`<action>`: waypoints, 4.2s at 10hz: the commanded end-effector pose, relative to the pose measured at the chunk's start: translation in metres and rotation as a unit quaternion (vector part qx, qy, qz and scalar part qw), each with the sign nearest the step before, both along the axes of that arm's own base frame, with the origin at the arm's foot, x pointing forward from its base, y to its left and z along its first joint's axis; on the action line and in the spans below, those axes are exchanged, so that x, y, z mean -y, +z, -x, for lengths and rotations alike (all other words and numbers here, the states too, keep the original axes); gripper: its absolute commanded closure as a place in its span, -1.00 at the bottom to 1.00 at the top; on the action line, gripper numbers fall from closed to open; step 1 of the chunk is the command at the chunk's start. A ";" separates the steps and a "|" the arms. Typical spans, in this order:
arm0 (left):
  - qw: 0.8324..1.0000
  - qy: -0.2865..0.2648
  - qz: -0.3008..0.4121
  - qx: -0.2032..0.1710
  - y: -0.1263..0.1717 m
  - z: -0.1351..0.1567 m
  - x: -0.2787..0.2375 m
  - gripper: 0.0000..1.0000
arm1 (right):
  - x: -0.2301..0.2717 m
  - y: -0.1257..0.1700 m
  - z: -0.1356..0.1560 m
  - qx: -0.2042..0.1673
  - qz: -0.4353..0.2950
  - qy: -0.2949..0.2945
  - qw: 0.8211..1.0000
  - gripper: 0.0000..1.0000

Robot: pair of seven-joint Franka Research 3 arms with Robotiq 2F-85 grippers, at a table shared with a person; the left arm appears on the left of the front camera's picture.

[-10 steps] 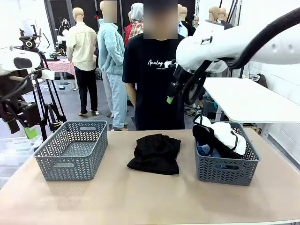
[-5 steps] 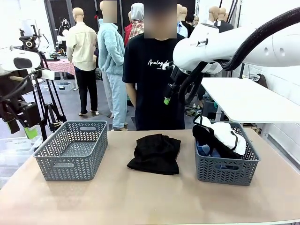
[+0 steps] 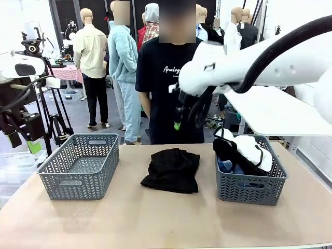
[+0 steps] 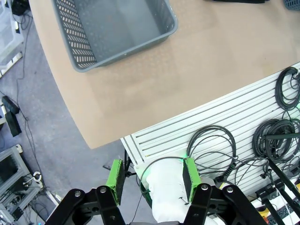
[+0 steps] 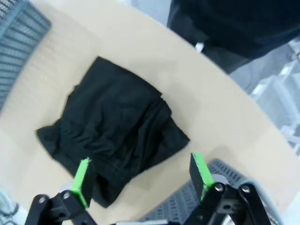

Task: Sort the tops and bottoms.
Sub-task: Lift clothes from the center of the table with your right hand.

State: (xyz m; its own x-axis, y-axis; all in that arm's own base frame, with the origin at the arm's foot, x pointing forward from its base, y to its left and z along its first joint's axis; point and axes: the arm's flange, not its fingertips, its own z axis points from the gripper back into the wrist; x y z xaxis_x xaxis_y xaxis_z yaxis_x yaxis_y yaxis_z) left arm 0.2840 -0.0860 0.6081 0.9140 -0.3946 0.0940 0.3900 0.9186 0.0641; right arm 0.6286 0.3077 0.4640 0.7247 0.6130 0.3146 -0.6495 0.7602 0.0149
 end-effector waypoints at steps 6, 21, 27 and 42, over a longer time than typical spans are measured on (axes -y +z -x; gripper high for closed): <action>1.000 -0.005 -0.004 0.002 0.000 0.002 -0.002 -0.32 | -0.049 -0.082 -0.032 -0.083 0.046 0.042 0.995 -1.00; 1.000 -0.005 -0.004 0.002 0.000 0.002 -0.002 -0.32 | -0.055 -0.138 -0.015 -0.147 0.108 0.078 0.980 -0.75; 1.000 -0.005 -0.004 0.002 0.000 0.002 -0.002 -0.32 | -0.055 -0.140 -0.017 -0.179 0.102 0.077 0.976 1.00; 1.000 -0.005 -0.004 0.002 0.000 0.002 -0.002 -0.32 | -0.107 0.199 0.068 0.274 0.056 0.115 0.953 1.00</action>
State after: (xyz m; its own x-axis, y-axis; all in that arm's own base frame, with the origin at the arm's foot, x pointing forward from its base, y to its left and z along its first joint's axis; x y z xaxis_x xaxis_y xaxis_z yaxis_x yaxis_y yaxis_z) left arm 0.2837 -0.0859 0.6083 0.9140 -0.3945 0.0948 0.3899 0.9186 0.0642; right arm 0.5773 0.4205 0.6647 0.3040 0.8013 0.5153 -0.7339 0.5418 -0.4097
